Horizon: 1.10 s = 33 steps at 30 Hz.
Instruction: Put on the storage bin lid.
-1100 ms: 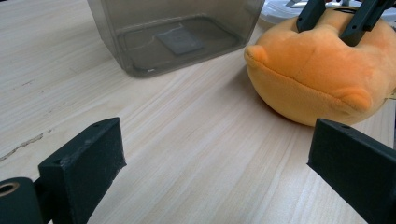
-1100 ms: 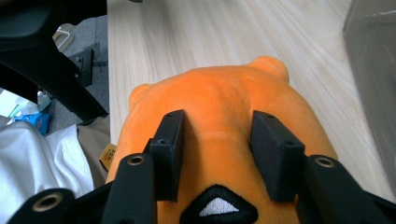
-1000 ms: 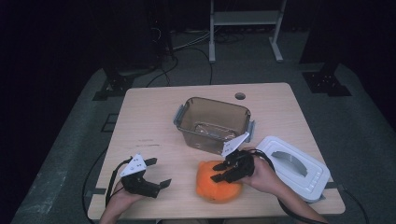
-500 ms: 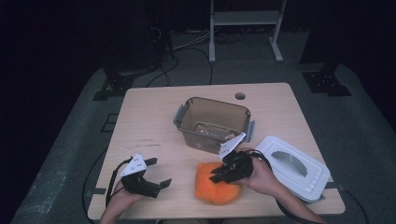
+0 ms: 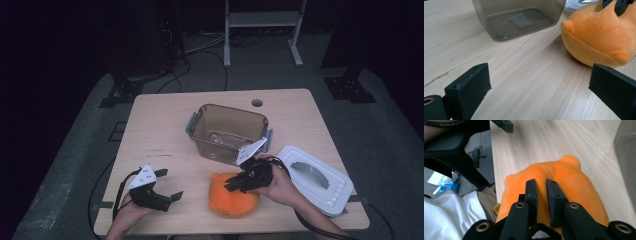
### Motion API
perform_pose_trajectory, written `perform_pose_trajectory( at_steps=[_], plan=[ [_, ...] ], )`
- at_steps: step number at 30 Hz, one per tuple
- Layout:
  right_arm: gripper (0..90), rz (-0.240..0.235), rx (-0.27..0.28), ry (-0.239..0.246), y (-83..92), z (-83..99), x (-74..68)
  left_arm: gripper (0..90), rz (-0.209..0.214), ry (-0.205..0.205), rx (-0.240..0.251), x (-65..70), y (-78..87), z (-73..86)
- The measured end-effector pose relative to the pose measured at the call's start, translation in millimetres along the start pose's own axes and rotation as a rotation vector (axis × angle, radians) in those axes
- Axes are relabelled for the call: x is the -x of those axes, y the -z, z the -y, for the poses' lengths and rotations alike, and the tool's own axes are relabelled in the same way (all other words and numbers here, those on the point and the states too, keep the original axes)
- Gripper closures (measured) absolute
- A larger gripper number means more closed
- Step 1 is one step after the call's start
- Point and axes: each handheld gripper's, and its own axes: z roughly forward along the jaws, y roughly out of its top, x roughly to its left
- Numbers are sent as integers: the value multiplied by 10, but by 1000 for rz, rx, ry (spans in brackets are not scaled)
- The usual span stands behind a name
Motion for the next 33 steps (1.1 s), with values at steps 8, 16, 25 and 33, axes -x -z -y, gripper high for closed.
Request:
perform_pose_trajectory(
  at_steps=[8, 16, 25, 33],
  plan=[
    [800, -37, 42, -25, 70, -56, 32, 29, -10, 5, 5, -28, 39, 10],
    [800, -48, 77, -13, 224, -197, -7, 28, -13, 14, 12, -46, 56, 18],
    [800, -53, 130, 26, 448, -456, -116, 29, -15, 19, 12, -51, 62, 22],
    [799, -39, 176, 57, 671, -727, -148, 29, -14, 21, 16, -63, 71, 22]
  ],
)
